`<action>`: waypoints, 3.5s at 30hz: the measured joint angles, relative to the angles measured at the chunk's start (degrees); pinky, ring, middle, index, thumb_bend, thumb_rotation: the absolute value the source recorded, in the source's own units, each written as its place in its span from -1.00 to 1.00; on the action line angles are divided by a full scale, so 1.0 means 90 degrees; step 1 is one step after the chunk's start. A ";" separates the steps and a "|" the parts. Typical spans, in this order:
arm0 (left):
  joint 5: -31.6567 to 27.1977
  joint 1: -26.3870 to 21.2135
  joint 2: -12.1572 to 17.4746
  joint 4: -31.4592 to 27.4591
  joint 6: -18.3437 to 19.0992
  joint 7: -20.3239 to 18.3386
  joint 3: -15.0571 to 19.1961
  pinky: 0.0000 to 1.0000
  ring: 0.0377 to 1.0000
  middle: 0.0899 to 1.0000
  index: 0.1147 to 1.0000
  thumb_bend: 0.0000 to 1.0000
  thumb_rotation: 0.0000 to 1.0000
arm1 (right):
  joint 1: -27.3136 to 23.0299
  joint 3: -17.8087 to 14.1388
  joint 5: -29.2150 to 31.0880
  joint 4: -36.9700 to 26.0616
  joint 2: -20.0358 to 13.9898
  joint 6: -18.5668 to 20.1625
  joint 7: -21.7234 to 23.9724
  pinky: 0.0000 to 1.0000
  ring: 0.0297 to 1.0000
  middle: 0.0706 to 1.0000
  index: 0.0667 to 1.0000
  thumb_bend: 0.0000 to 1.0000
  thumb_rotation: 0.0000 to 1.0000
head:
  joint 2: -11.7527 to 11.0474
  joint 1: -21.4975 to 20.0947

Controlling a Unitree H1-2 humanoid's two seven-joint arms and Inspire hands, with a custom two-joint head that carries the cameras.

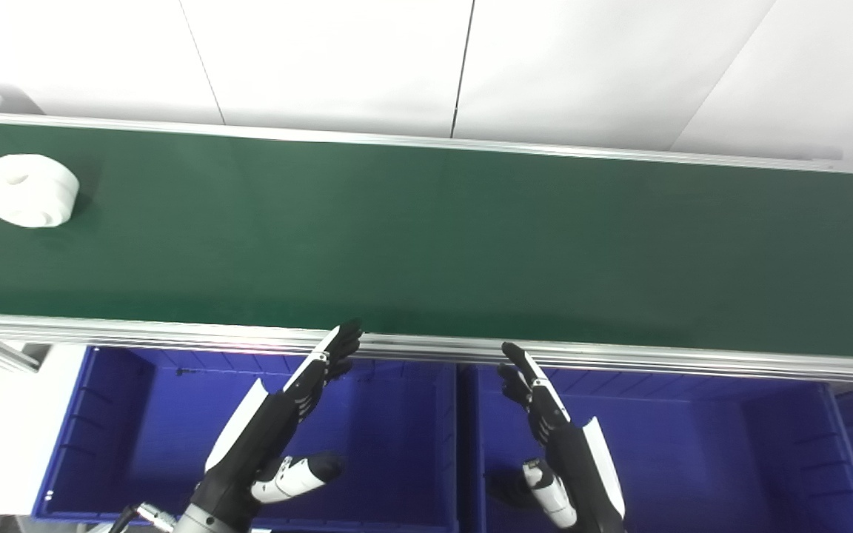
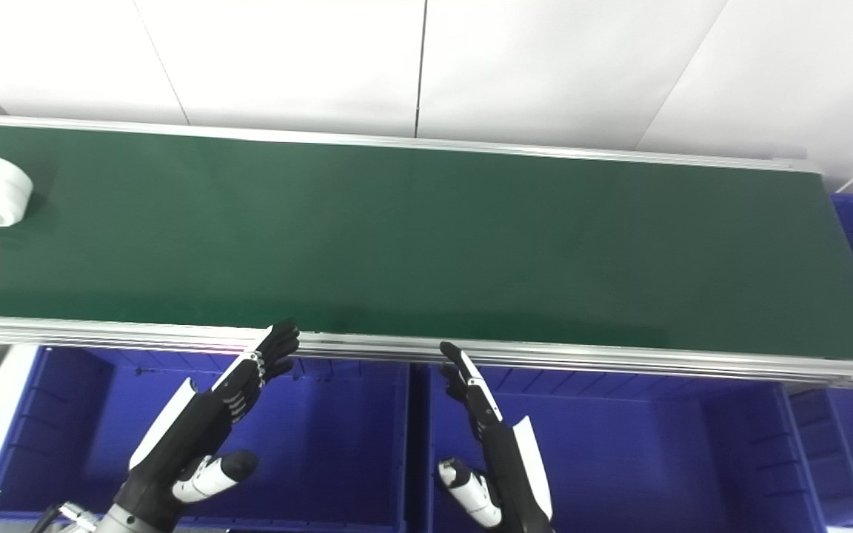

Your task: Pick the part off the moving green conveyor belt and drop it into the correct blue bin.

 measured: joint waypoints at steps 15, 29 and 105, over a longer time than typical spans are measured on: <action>0.0068 0.0030 0.0003 0.0017 -0.0089 0.0000 -0.0006 0.84 0.93 0.95 0.94 0.64 0.71 | 0.0027 0.0009 -0.0010 0.0085 0.0000 -0.0032 -0.0017 0.80 0.86 0.93 0.87 0.82 1.00 | -0.0117 0.0068; 0.0099 0.0108 0.0003 0.0255 -0.0290 0.0003 -0.0032 0.79 0.92 0.95 0.92 0.64 0.69 | 0.0102 -0.0015 -0.0257 0.0328 -0.0017 -0.0300 -0.0161 0.77 0.80 0.91 0.89 0.85 1.00 | -0.0654 0.0273; 0.1315 -0.3056 0.0293 -0.0501 -0.0143 0.0095 0.1163 0.49 0.74 0.68 0.58 0.89 -0.05 | -0.0783 0.0282 0.0183 0.1976 -0.0986 -0.1218 -0.1245 1.00 1.00 0.99 0.98 0.88 1.00 | -0.2520 0.2246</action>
